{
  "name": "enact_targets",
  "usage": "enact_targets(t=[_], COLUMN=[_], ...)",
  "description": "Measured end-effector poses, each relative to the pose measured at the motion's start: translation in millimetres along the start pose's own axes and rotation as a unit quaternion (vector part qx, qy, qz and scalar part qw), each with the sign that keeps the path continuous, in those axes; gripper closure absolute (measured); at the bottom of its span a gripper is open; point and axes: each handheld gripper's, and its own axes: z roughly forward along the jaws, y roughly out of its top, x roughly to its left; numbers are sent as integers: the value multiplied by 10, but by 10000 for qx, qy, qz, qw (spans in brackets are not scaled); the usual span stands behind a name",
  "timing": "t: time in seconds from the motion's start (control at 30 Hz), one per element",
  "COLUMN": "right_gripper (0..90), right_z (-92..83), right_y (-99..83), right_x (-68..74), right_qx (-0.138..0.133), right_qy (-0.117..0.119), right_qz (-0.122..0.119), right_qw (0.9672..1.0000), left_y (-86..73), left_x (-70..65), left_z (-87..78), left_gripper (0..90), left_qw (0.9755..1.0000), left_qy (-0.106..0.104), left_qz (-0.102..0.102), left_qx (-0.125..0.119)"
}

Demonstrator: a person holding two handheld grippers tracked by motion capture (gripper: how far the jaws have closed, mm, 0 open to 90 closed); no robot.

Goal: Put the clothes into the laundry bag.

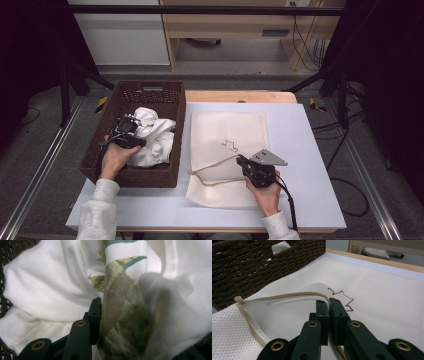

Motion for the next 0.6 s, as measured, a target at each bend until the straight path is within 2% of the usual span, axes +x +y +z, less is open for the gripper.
enact_targets(t=[0.13, 0.27, 0.37, 0.4, 0.6], right_gripper=[866, 866, 866, 866, 867], right_z=[0, 0, -1, -1, -4], right_y=[0, 1, 1, 1, 2], right_x=[-7, -6, -8, -10, -13], right_qx=[-10, -9, -2, 0, -3], right_qy=[2, -2, -4, -6, -2], right_qz=[-15, -16, -4, -3, 10], right_qw=[10000, 10000, 10000, 10000, 10000], left_y=[-22, -62, -101, -117, -150], left_x=[-19, -6, -23, -27, -8], left_z=[-90, -204, -281, -310, -433], left_gripper=[642, 649, 652, 652, 655], left_qw=[9987, 9937, 9881, 9852, 9722], left_qy=[124, 136, 181, 185, 159], left_qz=[40, -66, -54, -40, -149], left_qx=[-500, -1110, -1524, -1703, -2333])
